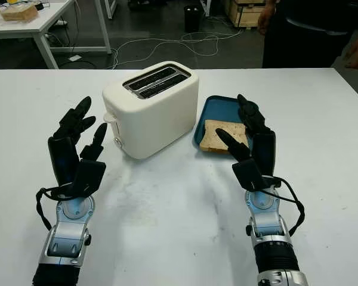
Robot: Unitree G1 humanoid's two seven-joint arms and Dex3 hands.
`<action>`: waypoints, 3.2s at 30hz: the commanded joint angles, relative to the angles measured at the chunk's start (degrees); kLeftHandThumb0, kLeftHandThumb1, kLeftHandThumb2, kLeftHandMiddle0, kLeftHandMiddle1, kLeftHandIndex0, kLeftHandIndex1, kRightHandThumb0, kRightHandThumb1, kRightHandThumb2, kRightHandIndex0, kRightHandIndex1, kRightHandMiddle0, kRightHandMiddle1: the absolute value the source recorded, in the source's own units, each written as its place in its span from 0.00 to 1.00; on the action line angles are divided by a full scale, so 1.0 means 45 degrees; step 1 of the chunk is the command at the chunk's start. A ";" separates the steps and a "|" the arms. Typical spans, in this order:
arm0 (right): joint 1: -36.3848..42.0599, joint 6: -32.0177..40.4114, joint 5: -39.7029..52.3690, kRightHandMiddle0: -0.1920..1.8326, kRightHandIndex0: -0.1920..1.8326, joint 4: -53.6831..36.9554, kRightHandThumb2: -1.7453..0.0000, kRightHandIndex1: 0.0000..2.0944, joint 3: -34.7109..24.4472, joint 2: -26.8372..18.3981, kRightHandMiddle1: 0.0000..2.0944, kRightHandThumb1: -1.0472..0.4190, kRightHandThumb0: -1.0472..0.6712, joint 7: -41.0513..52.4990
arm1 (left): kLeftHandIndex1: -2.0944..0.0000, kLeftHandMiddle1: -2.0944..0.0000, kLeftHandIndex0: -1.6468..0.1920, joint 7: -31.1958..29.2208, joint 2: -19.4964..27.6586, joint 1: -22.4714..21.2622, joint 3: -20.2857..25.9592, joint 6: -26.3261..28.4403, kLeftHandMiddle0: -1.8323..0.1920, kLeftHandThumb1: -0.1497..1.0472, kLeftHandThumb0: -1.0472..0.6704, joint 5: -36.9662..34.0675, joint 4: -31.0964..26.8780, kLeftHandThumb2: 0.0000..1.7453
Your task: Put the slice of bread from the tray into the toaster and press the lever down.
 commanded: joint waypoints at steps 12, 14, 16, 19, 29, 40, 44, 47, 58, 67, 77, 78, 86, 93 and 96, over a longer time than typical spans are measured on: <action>0.0102 -0.0277 -0.0482 0.34 0.35 -0.0256 1.00 0.00 0.0174 -0.0319 0.00 0.11 0.27 0.0024 | 0.99 0.70 0.54 0.0017 -0.0055 -0.0090 -0.0030 -0.0143 0.65 0.89 0.37 -0.0164 0.0012 0.17; 0.0182 0.0067 -0.2624 0.34 0.35 -0.0808 1.00 0.00 0.0593 -0.1159 0.00 0.12 0.25 -0.0722 | 0.99 0.70 0.54 0.0057 -0.0040 -0.0072 -0.0006 -0.0165 0.65 0.89 0.37 -0.0171 0.0019 0.17; 0.0188 0.0524 -0.4964 0.34 0.35 -0.1341 1.00 0.00 0.1060 -0.2065 0.00 0.14 0.25 -0.1471 | 0.99 0.70 0.54 0.0069 -0.0005 -0.0058 -0.0008 -0.0190 0.65 0.89 0.37 -0.0174 0.0035 0.17; 0.0007 0.1341 -0.6980 0.34 0.32 -0.1750 1.00 0.00 0.1671 -0.3009 0.00 0.20 0.25 -0.1561 | 0.99 0.70 0.54 0.0105 0.0022 -0.0058 -0.0037 -0.0174 0.65 0.89 0.37 -0.0106 0.0066 0.18; -0.1060 0.3550 -1.0014 0.27 0.26 -0.0386 1.00 0.00 0.4045 -0.4265 0.00 0.23 0.26 -0.1055 | 0.99 0.69 0.54 0.0253 0.0033 -0.0032 -0.0014 -0.0208 0.65 0.89 0.37 -0.0085 0.0087 0.18; -0.2159 0.4287 -1.0052 0.25 0.23 0.2720 1.00 0.00 0.5381 -0.4191 0.00 0.22 0.31 -0.1639 | 0.99 0.69 0.54 0.0260 0.0039 -0.0031 -0.0030 -0.0229 0.65 0.89 0.37 -0.0128 0.0062 0.17; -0.2539 0.4191 -0.9822 0.24 0.22 0.3683 1.00 0.00 0.5702 -0.4134 0.00 0.22 0.32 -0.1968 | 0.99 0.69 0.54 0.0242 0.0028 -0.0058 -0.0022 -0.0198 0.65 0.89 0.37 -0.0150 0.0024 0.17; -0.2758 0.4309 -0.9700 0.23 0.22 0.4097 0.99 0.00 0.5900 -0.4089 0.00 0.20 0.31 -0.2086 | 0.99 0.69 0.54 0.0223 0.0053 -0.0076 -0.0039 -0.0191 0.66 0.89 0.37 -0.0114 -0.0015 0.17; -0.3162 0.3645 -0.8899 0.24 0.24 0.5495 0.99 0.01 0.6183 -0.3781 0.00 0.17 0.36 -0.3306 | 0.99 0.69 0.53 0.0231 0.0008 -0.0142 -0.0104 -0.0056 0.65 0.89 0.37 -0.0024 -0.0088 0.17; -0.3582 0.2572 -0.8559 0.42 0.40 0.6704 1.00 0.35 0.6457 -0.3896 0.04 0.12 0.44 -0.4339 | 1.00 0.69 0.54 0.0204 0.0015 -0.0131 -0.0055 -0.0133 0.65 0.89 0.37 -0.0127 -0.0135 0.17; -0.3925 0.2501 -0.8895 0.61 0.44 0.7256 0.97 0.83 0.7392 -0.4254 0.09 0.09 0.48 -0.4566 | 1.00 0.68 0.53 0.0325 0.0001 -0.0156 -0.0043 -0.0227 0.65 0.89 0.37 -0.0088 -0.0064 0.17; -0.3925 0.2540 -0.8870 0.61 0.44 0.7165 0.97 0.83 0.7428 -0.4291 0.09 0.09 0.48 -0.4478 | 1.00 0.68 0.53 0.0335 0.0000 -0.0156 -0.0043 -0.0247 0.65 0.89 0.37 -0.0089 -0.0054 0.17; -0.3716 0.2223 -0.8633 0.57 0.42 0.6275 0.99 0.83 0.7289 -0.4566 0.09 0.09 0.47 -0.4295 | 1.00 0.68 0.53 0.0410 0.0010 -0.0164 -0.0014 -0.0324 0.65 0.89 0.37 -0.0110 0.0035 0.16; -0.3182 0.1693 -0.8605 0.58 0.43 0.4263 1.00 0.81 0.6736 -0.5139 0.08 0.10 0.45 -0.5022 | 1.00 0.67 0.53 0.0418 0.0042 -0.0133 -0.0027 -0.0384 0.65 0.89 0.37 -0.0119 0.0084 0.17; -0.2905 0.1503 -0.8487 0.58 0.43 0.3040 0.99 0.78 0.6257 -0.5497 0.07 0.09 0.43 -0.4959 | 1.00 0.67 0.53 0.0407 0.0012 -0.0115 -0.0033 -0.0310 0.66 0.89 0.37 -0.0120 0.0055 0.17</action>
